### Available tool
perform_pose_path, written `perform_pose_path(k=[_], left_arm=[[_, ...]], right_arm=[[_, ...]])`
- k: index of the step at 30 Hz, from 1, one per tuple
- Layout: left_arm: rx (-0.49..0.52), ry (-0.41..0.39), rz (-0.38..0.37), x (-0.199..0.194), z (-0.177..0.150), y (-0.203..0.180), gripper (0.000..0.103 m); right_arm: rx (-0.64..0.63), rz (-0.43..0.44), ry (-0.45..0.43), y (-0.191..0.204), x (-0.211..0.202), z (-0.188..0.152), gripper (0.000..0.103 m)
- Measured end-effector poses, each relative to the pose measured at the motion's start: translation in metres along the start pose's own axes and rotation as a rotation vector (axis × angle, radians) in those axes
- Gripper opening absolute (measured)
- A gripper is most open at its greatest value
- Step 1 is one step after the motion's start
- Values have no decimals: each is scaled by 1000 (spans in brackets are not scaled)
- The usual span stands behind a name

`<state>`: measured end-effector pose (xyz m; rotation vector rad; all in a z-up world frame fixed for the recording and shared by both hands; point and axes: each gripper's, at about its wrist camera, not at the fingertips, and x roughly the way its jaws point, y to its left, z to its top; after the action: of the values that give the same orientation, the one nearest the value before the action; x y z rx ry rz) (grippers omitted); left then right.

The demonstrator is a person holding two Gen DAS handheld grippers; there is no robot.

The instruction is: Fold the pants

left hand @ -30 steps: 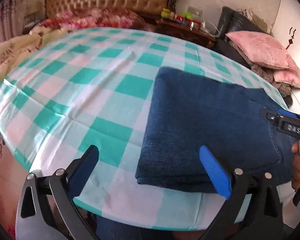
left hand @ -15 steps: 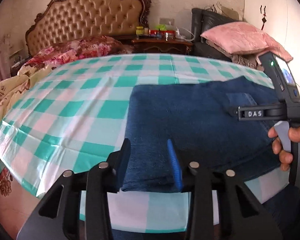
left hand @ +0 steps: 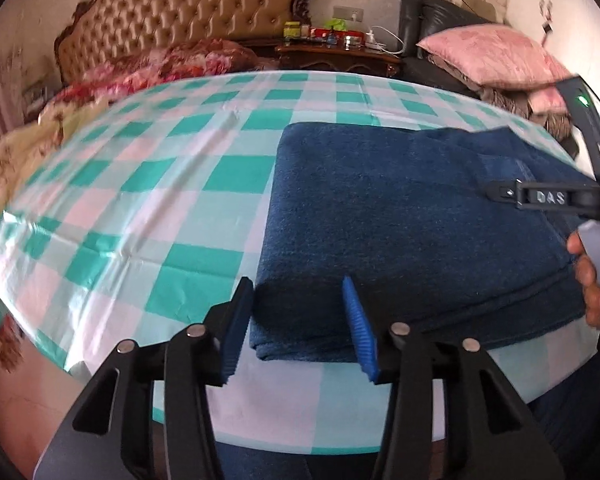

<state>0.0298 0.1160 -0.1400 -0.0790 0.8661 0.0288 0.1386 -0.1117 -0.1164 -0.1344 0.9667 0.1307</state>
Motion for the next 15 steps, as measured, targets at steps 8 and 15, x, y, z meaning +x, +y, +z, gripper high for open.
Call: perform_pose_path(k=[8,15], left_arm=[[14,-123,19,-30,41,4,35],[120,-28,-94,37,126,-10,35]], right_arm=[[-59,133,-47,23,-44,-15,80],[-104,135,39,37,-32,-36,64]])
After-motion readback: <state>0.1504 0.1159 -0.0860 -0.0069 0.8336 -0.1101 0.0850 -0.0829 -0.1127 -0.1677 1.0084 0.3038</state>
